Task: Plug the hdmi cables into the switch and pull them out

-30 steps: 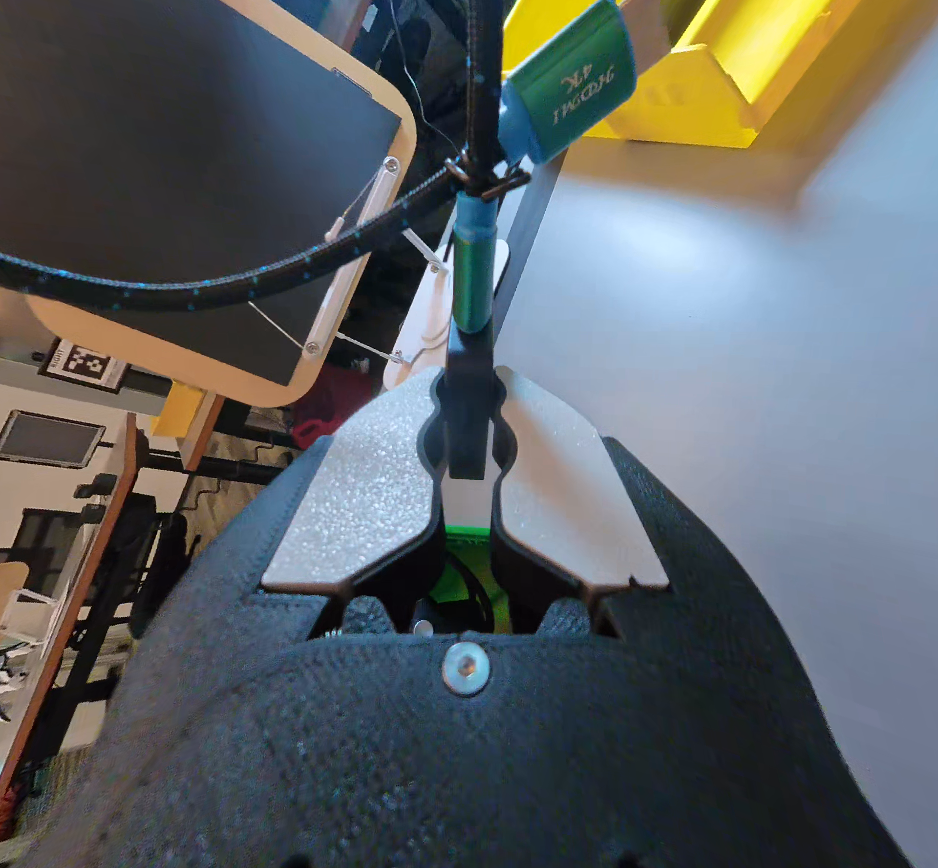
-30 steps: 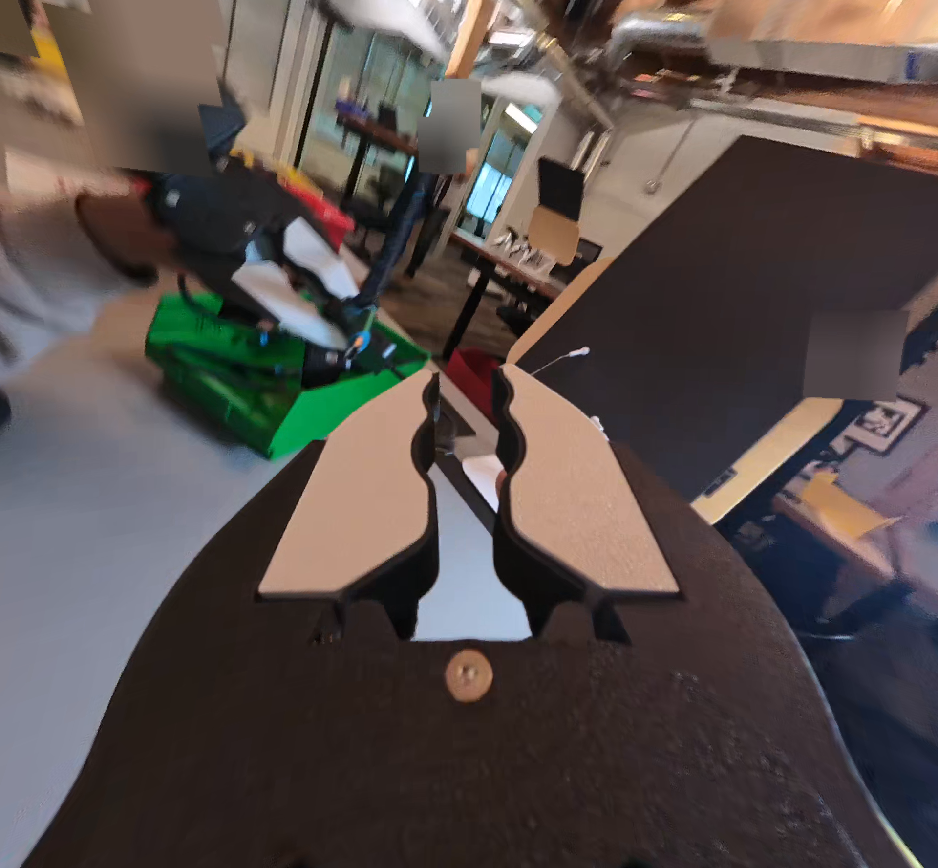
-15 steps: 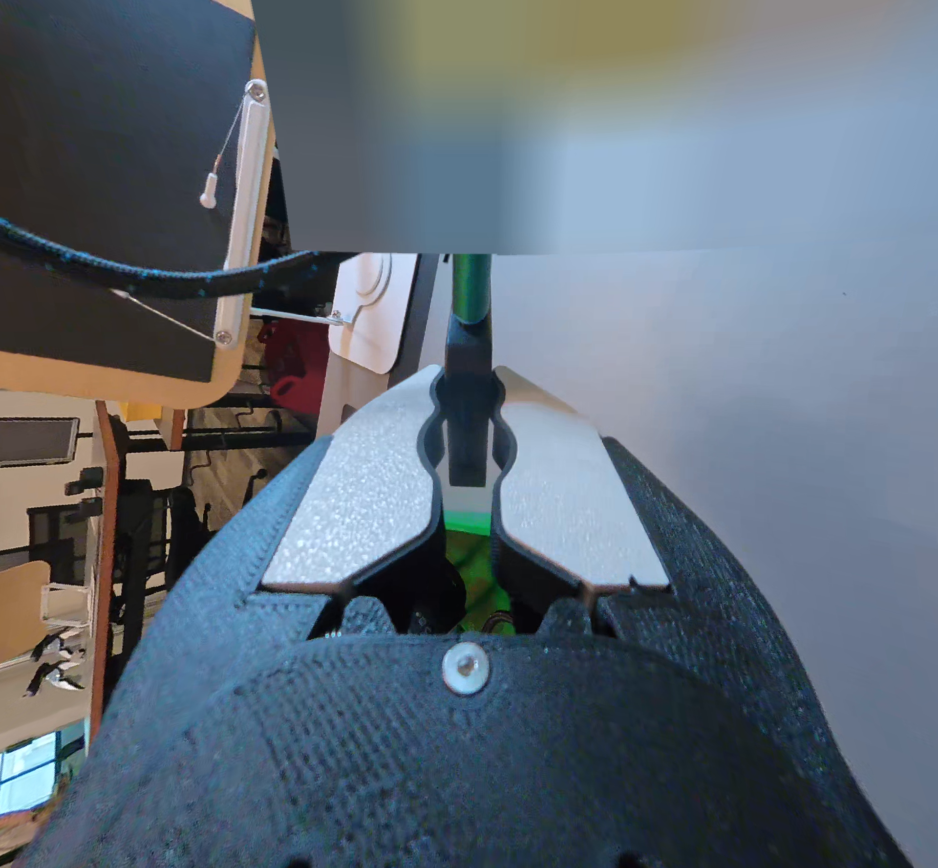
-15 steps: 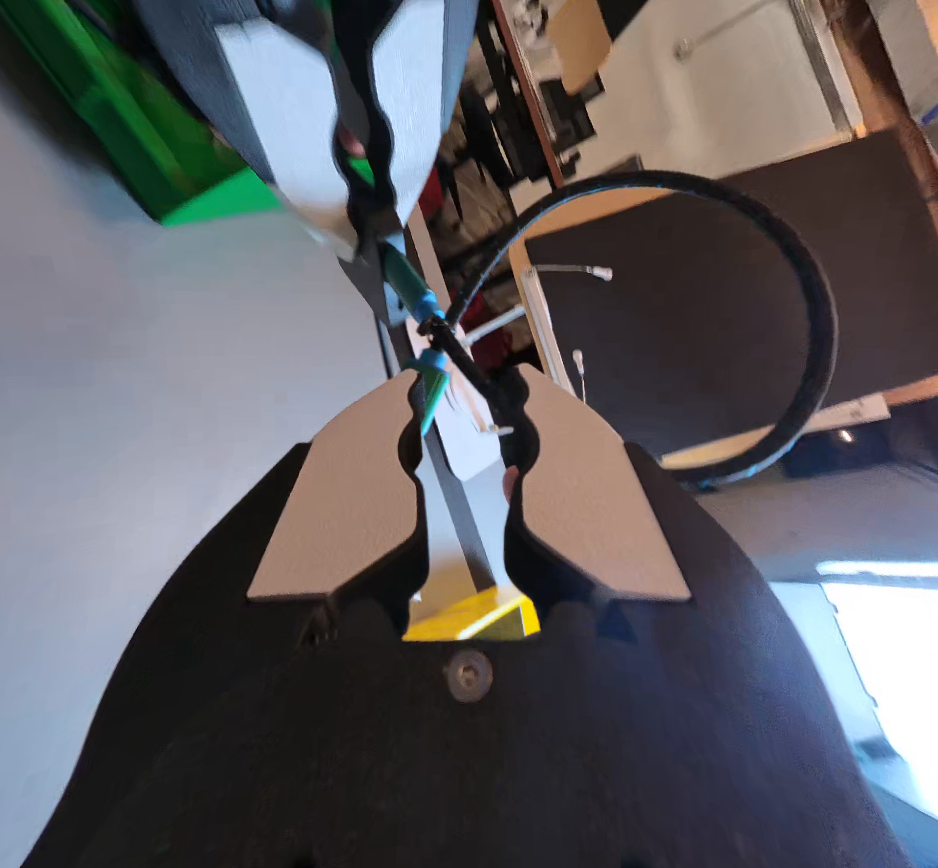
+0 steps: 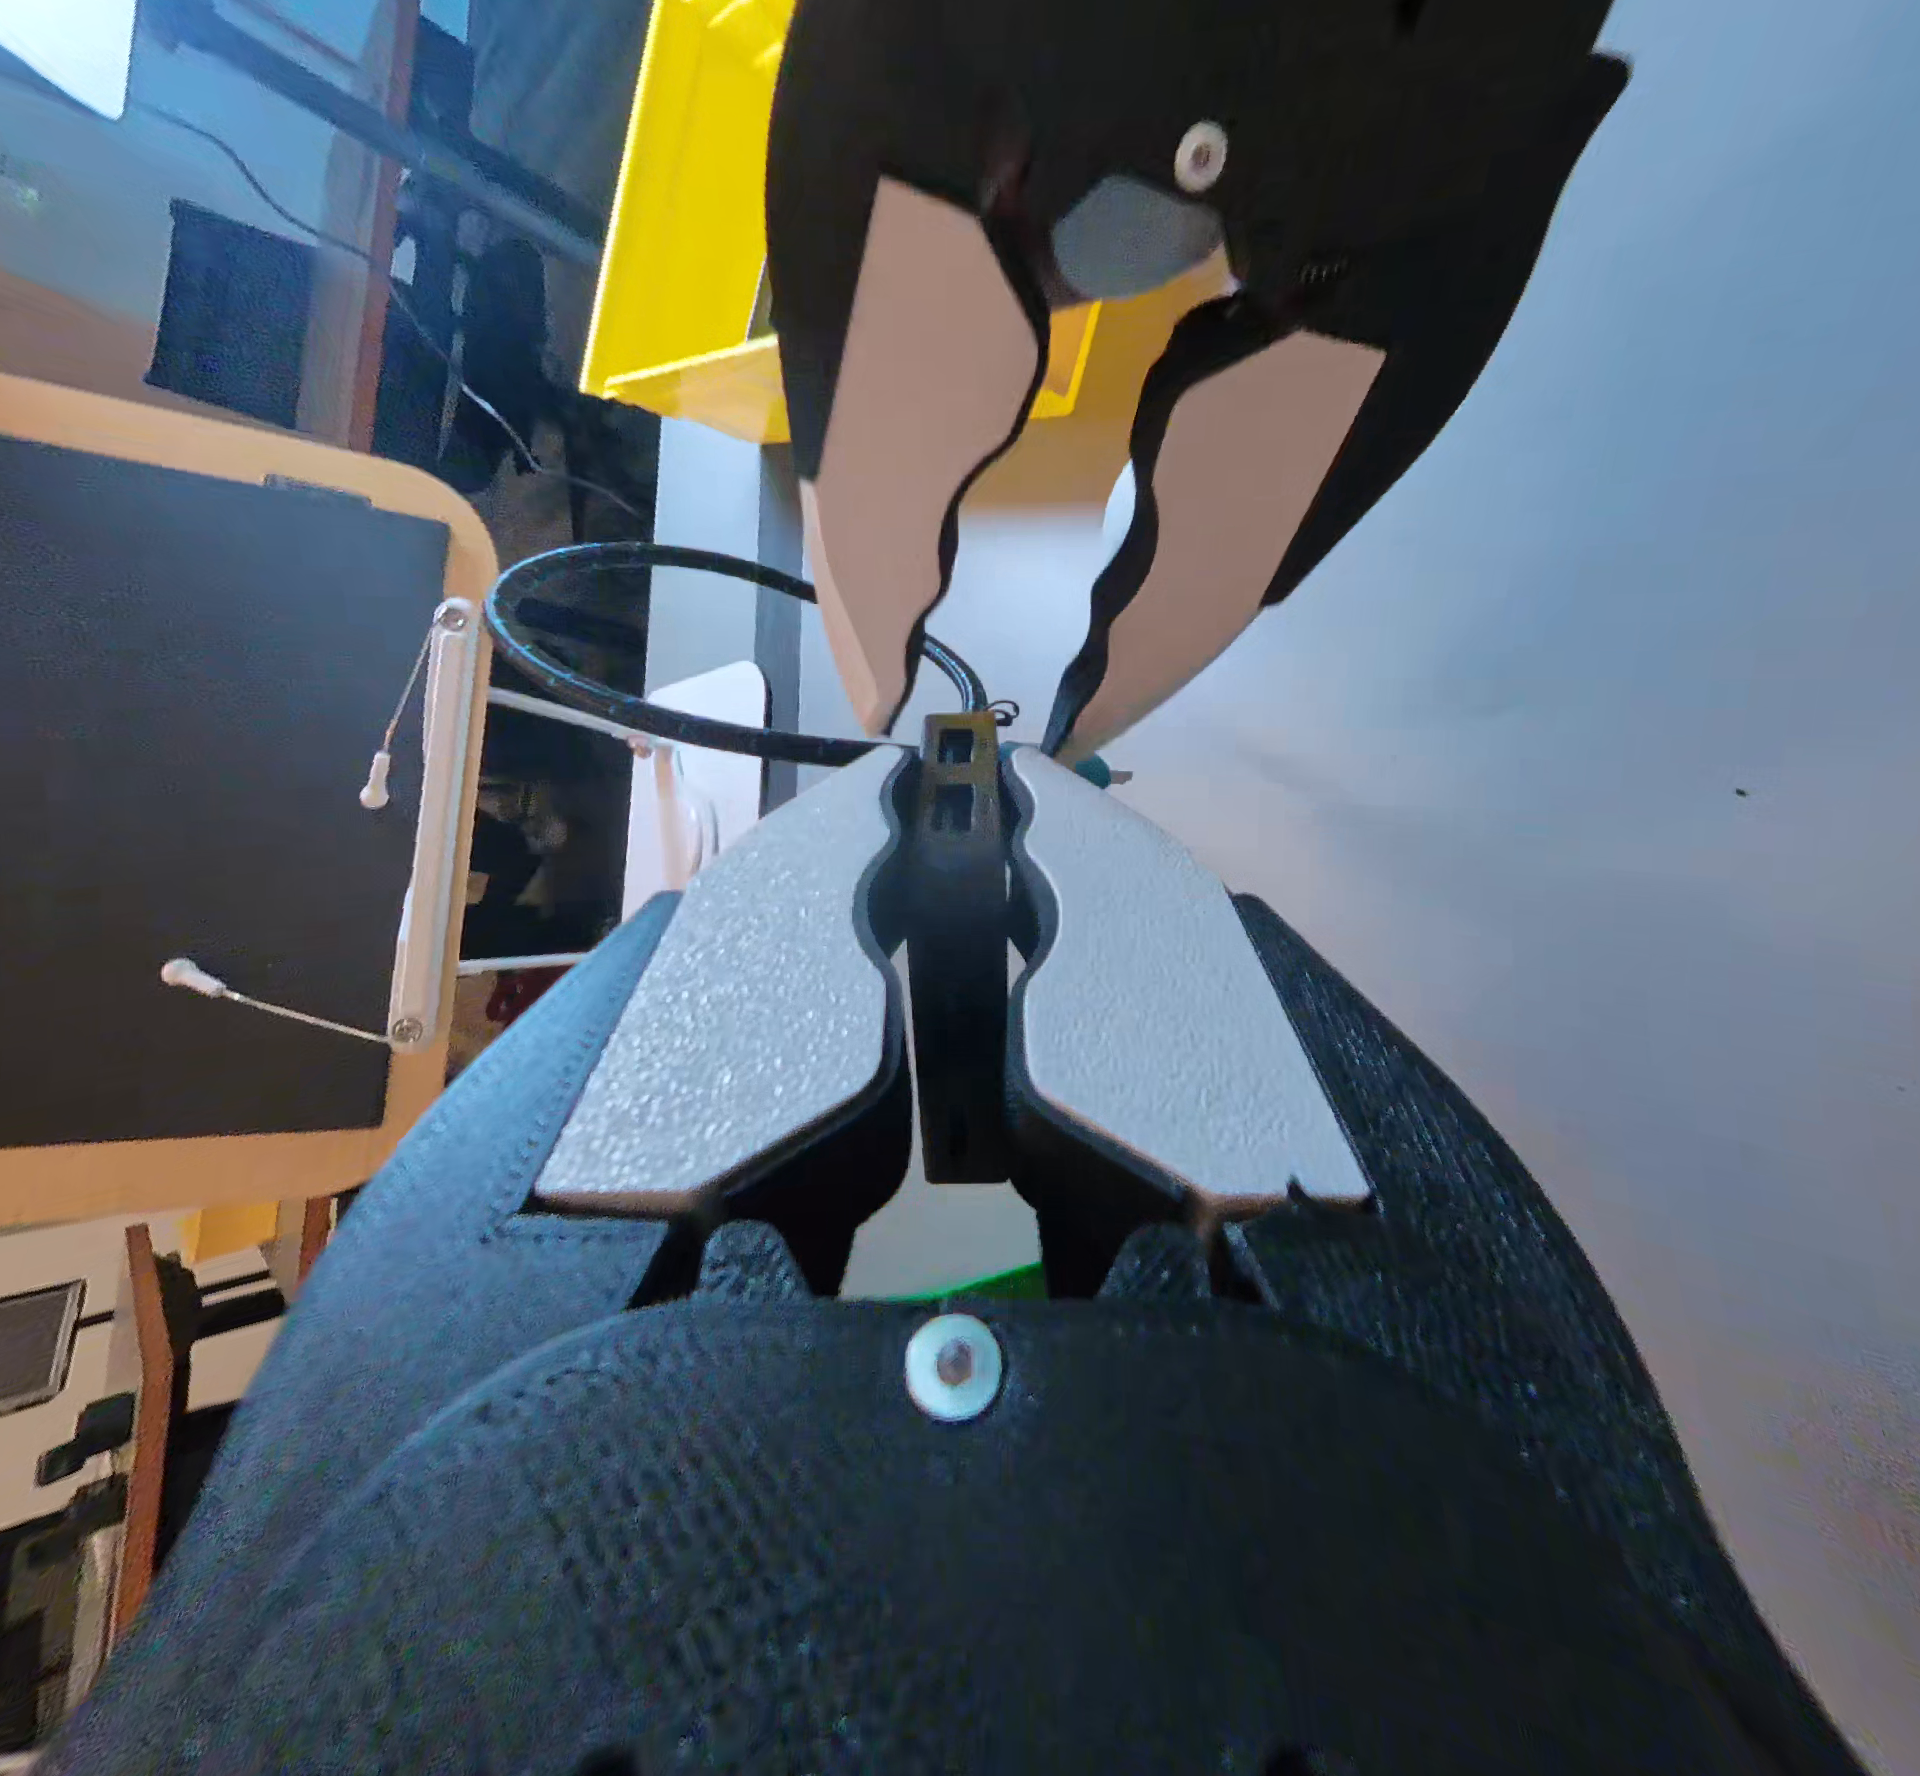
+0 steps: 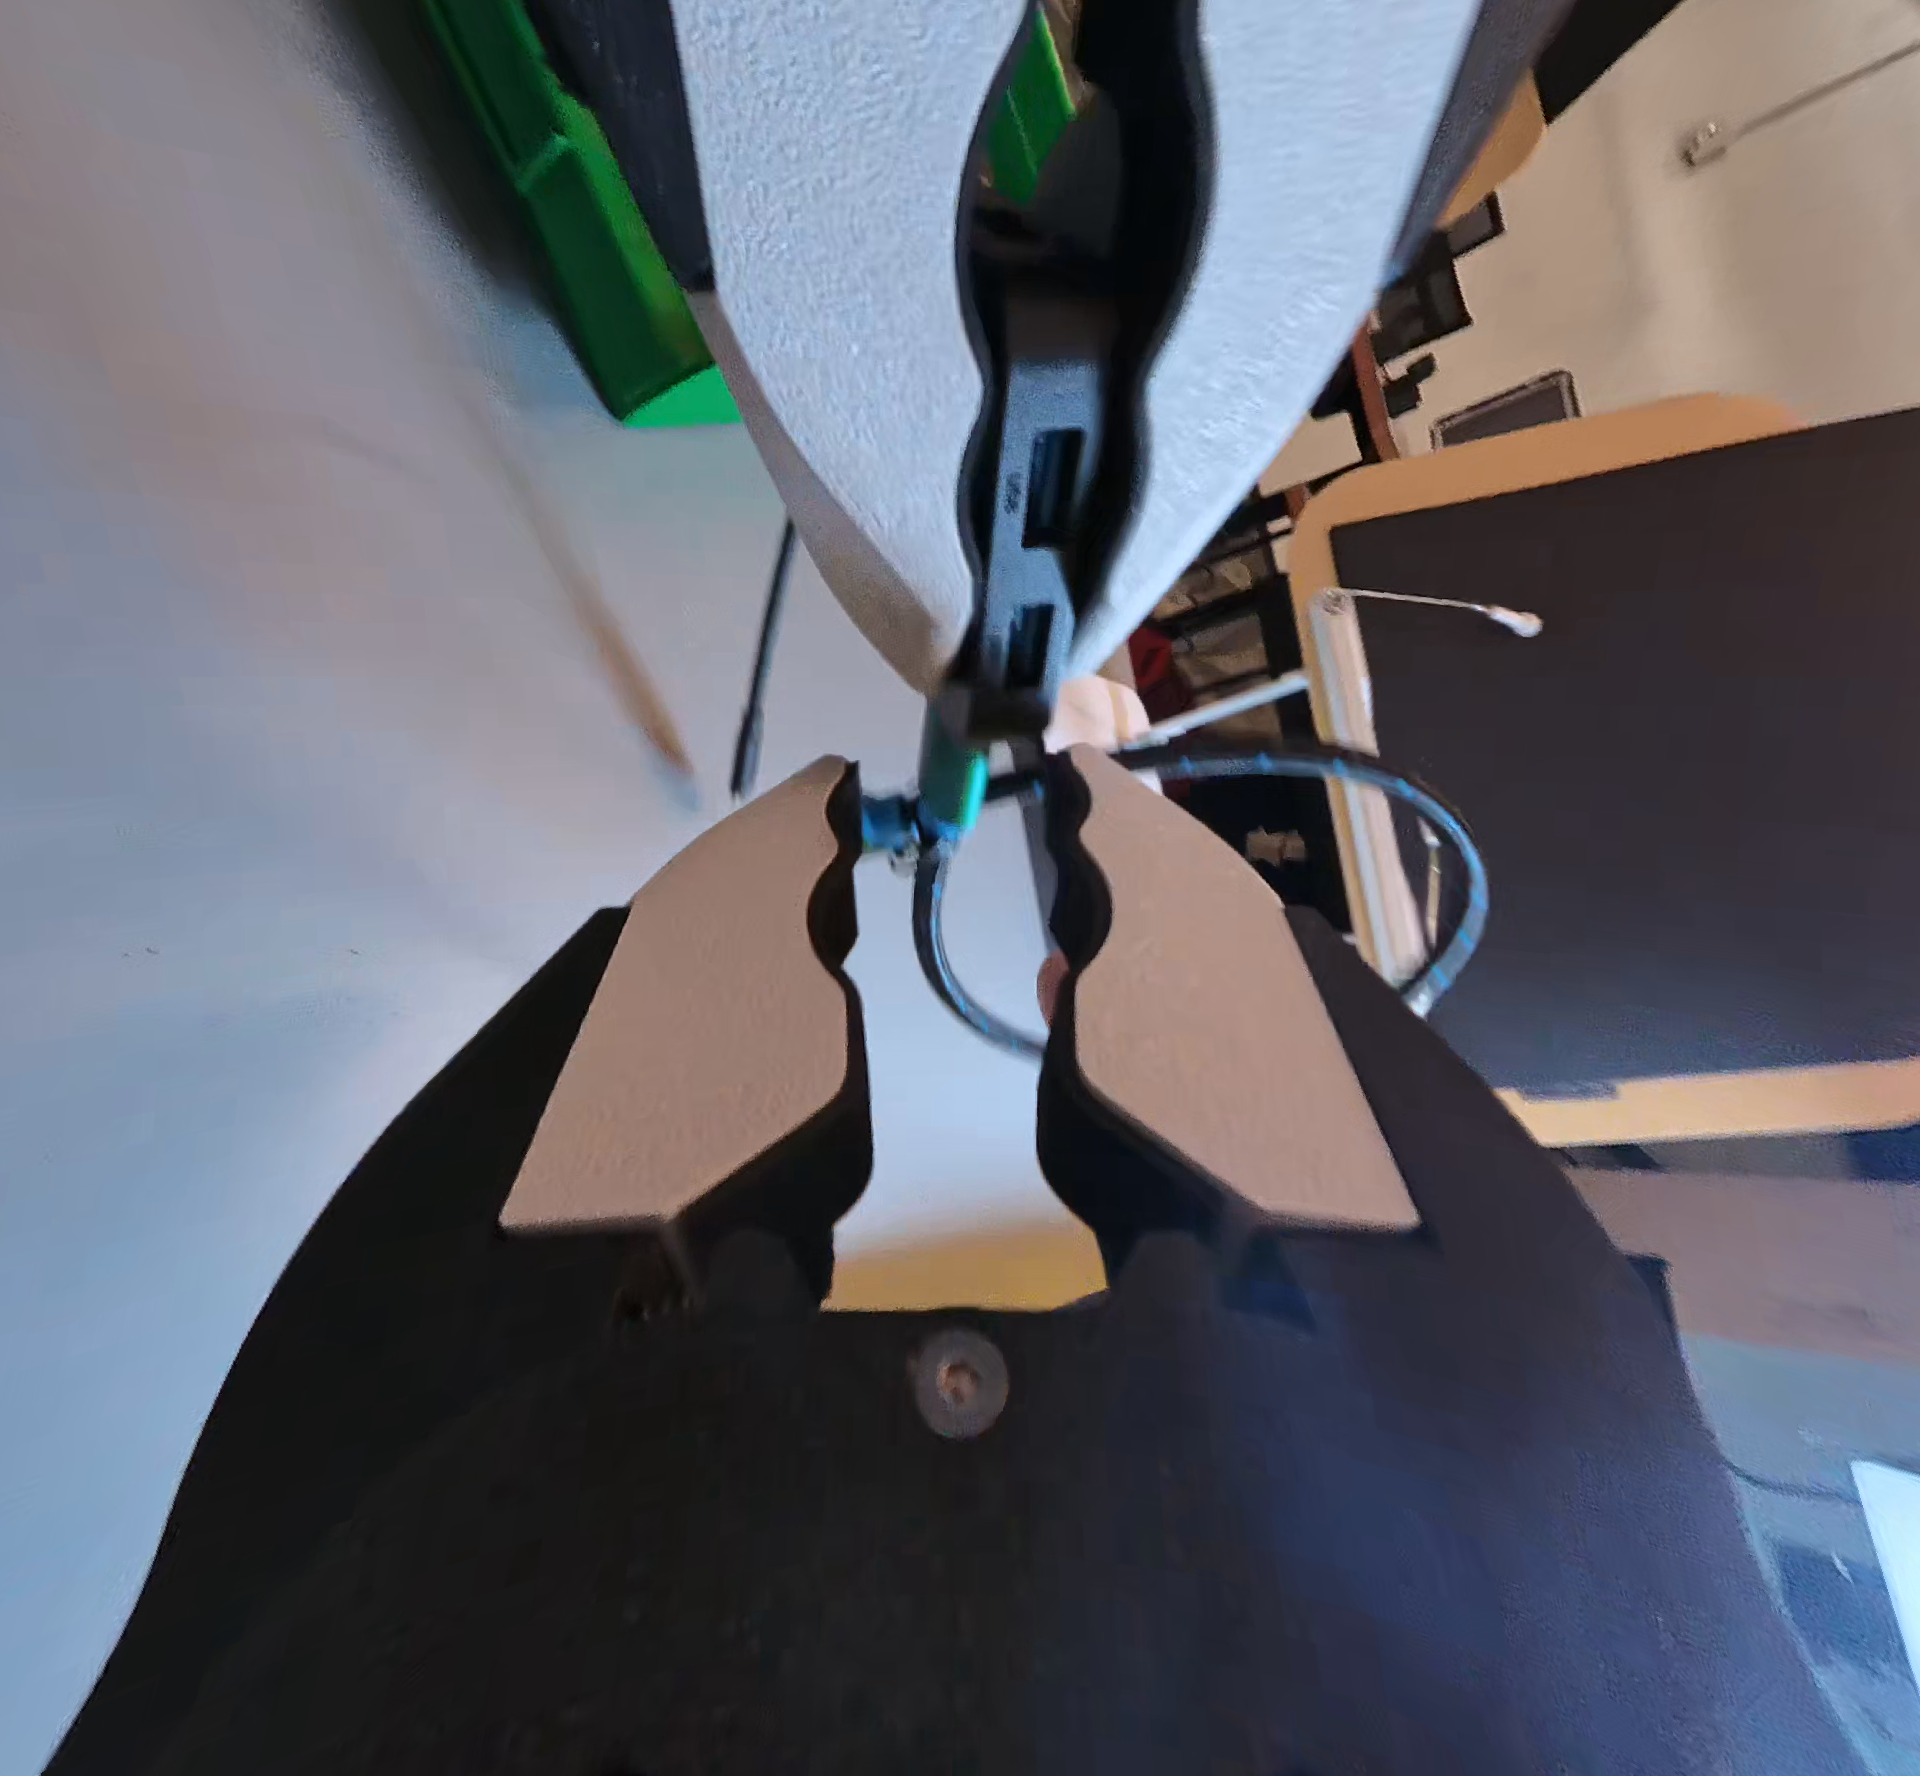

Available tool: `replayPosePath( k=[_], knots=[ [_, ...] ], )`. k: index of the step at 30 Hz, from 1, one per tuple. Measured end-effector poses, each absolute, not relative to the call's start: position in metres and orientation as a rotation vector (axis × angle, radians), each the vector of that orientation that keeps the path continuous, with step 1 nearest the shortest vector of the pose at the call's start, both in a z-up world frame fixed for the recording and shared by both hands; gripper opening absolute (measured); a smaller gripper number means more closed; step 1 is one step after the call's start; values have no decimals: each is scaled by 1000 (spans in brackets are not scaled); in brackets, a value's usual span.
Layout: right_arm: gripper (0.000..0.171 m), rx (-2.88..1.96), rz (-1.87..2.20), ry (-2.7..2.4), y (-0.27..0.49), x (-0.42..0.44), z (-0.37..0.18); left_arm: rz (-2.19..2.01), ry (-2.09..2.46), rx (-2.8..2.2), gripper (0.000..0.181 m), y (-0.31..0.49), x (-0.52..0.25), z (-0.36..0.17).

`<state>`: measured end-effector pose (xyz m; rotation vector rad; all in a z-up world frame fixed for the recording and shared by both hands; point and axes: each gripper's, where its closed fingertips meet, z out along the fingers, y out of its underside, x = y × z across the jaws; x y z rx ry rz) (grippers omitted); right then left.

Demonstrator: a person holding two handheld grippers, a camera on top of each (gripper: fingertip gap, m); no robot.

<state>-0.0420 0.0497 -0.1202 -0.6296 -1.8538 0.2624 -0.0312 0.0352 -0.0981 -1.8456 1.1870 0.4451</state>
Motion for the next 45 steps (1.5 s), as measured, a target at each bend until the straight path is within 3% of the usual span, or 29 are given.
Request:
replayPosePath(
  k=[1, 4, 10, 14, 17, 27, 30, 36, 45],
  knots=[
    [33, -624, 295, -1856, 46, -44, -123, 429, 1203, -1830, 14, 34, -26, -98],
    [13, -603, 334, -1842, 47, -45, -123, 392, 1227, -1799, 14, 31, -17, -96],
    [13, -625, 405, -1870, 48, -39, -121, 338, 1205, -1773, 15, 31, -15, -95],
    [13, -631, 466, -1863, 45, -36, -115, 353, 1193, -1755, 24, 33, -21, -94],
    [12, -611, 493, -1860, 39, -34, -108, 339, 1237, -1715, 15, 30, -15, -94],
    [12, -484, 508, -1866, 15, -30, -87, 316, 1314, -1696, 15, 6, -25, -78],
    [13, -582, 169, -1911, 75, -23, -112, 396, 1214, -1684, 15, -6, -50, -49],
    [13, -874, 452, -1619, 140, 2, -59, 359, 892, -1437, 15, -58, -99, 40],
    [12, -1249, 403, -1278, 241, 64, -33, 334, 888, -1394, 14, -44, -83, 40]
  ],
)
